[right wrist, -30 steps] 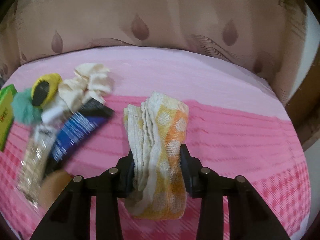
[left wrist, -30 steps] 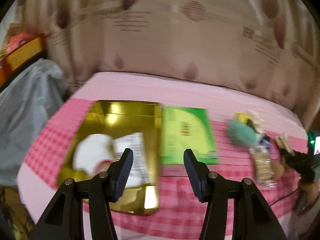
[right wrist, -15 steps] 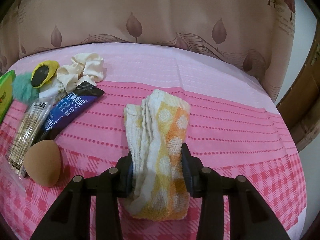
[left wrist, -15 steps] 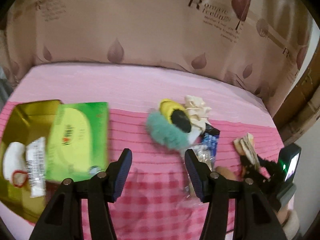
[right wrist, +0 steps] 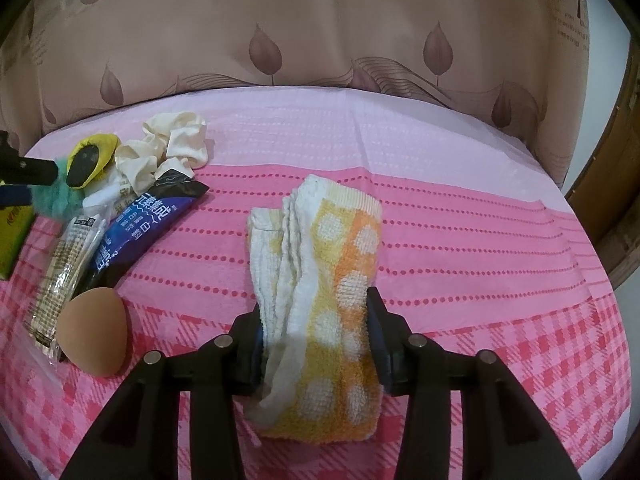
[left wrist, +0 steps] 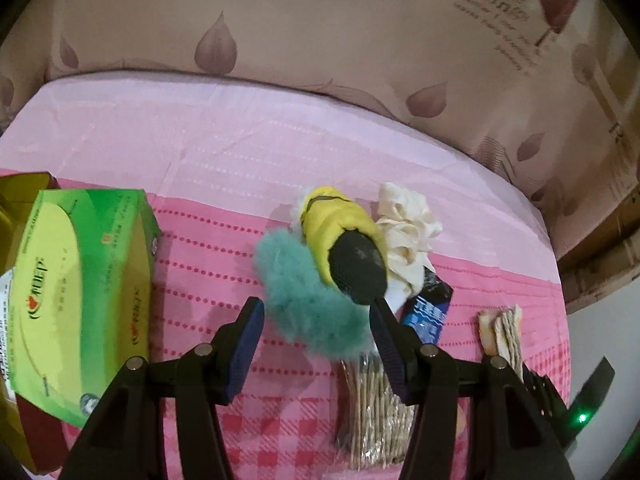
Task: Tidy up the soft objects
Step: 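Grasp the teal fluffy pom-pom with the left gripper while the right gripper holds the towel, then carry the pom-pom into the gold tin and open the left gripper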
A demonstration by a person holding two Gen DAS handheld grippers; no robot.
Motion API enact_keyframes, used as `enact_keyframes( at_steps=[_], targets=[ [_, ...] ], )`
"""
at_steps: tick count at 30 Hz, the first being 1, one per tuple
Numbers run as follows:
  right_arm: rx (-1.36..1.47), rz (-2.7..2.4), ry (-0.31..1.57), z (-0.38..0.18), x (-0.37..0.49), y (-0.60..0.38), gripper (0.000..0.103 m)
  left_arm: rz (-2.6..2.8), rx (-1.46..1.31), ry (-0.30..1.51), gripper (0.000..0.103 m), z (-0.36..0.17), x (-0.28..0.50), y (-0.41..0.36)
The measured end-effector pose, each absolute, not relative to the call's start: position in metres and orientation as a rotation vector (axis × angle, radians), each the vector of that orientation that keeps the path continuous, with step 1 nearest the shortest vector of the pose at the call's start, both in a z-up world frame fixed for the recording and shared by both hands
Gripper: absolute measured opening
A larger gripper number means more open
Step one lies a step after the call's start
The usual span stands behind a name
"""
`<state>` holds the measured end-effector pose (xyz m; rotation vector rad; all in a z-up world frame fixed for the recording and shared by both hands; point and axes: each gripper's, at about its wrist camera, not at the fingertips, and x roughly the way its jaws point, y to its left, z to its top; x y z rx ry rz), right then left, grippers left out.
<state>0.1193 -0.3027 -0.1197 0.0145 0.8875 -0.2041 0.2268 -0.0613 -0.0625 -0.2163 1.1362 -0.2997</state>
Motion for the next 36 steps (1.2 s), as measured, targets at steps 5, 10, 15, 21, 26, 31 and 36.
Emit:
enact_keyframes(
  at_steps=[5, 10, 15, 21, 26, 31, 36],
  targets=[
    [0.033, -0.199, 0.89, -0.121, 0.12, -0.306, 0.042, -0.321, -0.247, 1.154, 0.032, -0.074, 0.231, -0.063],
    [0.043, -0.198, 0.891, -0.121, 0.12, -0.305, 0.043, -0.348, -0.203, 1.15, 0.017, -0.073, 0.226, -0.068],
    [0.044, -0.199, 0.891, -0.121, 0.12, -0.305, 0.043, -0.37, -0.134, 1.113, 0.017, -0.06, 0.212, -0.066],
    [0.045, -0.199, 0.891, -0.121, 0.12, -0.305, 0.043, -0.379, -0.079, 1.086, 0.017, -0.042, 0.196, -0.052],
    [0.045, -0.199, 0.891, -0.121, 0.12, -0.305, 0.043, -0.368, -0.031, 1.071, 0.017, -0.027, 0.18, -0.041],
    [0.045, -0.199, 0.891, -0.12, 0.12, -0.305, 0.043, -0.346, -0.022, 1.05, 0.017, -0.017, 0.161, -0.028],
    [0.047, -0.199, 0.891, -0.12, 0.12, -0.305, 0.044, -0.318, -0.001, 1.033, 0.017, -0.007, 0.148, -0.011]
  ],
)
